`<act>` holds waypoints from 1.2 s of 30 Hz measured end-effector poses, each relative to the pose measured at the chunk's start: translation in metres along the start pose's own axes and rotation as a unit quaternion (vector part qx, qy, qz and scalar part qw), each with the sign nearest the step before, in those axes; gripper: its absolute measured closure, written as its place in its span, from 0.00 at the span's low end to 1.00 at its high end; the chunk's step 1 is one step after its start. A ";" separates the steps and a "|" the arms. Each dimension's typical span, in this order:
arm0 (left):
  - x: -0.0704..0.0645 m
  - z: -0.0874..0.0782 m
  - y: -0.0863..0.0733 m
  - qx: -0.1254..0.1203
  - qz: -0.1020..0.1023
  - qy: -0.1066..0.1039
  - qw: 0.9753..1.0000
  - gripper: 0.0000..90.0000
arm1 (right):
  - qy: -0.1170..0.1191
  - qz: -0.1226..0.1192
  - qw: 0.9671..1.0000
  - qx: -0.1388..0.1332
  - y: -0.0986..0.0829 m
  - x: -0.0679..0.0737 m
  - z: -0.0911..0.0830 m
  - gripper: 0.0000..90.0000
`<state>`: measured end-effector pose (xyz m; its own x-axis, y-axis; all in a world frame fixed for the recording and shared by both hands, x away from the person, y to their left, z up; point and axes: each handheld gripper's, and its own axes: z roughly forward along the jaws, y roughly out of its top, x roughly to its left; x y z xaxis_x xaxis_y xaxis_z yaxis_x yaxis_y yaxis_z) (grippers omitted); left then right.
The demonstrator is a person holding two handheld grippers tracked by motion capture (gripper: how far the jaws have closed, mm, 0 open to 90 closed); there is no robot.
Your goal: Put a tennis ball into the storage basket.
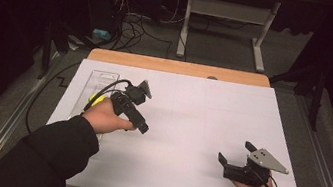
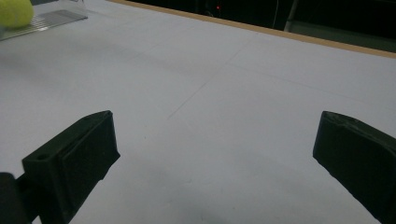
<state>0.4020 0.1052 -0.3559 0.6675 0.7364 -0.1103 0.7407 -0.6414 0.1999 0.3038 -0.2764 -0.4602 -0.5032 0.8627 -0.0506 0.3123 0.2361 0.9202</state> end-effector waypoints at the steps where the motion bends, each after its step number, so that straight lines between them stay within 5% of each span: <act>1: 0.000 0.002 -0.001 -0.004 -0.001 -0.001 1.000 0.00 | 0.000 0.000 1.000 0.000 0.000 0.000 0.000 0.00; 5: -0.005 0.015 -0.006 -0.026 0.016 0.015 0.999 0.01 | 0.001 -0.001 1.000 -0.002 0.000 0.001 0.000 0.00; 12: -0.016 0.043 -0.021 -0.060 0.021 0.002 0.998 0.01 | 0.002 0.000 1.000 -0.003 0.000 0.001 0.000 0.00; 16: -0.014 0.059 -0.031 -0.096 0.003 -0.023 0.995 0.01 | 0.003 -0.002 1.000 -0.002 0.000 0.002 0.000 0.00; 20: -0.016 0.068 -0.041 -0.134 -0.005 -0.019 0.991 0.01 | 0.004 -0.002 1.000 -0.001 0.001 0.003 -0.001 0.00; 27: -0.020 0.076 -0.060 -0.221 -0.016 -0.036 0.974 0.01 | 0.007 -0.001 1.000 -0.002 0.000 0.004 0.001 0.00; 31: -0.020 0.083 -0.068 -0.272 -0.034 -0.043 0.961 0.02 | 0.009 -0.003 1.000 -0.002 0.000 0.005 0.001 0.00; 36: -0.019 0.098 -0.076 -0.308 -0.030 -0.035 0.950 0.02 | 0.012 -0.001 1.000 -0.001 0.000 0.007 0.000 0.00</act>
<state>0.3401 0.1187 -0.4647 0.6449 0.7380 -0.1988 0.6062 -0.3355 0.7211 0.3008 -0.2706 -0.4605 -0.5227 0.8515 -0.0428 0.3093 0.2362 0.9212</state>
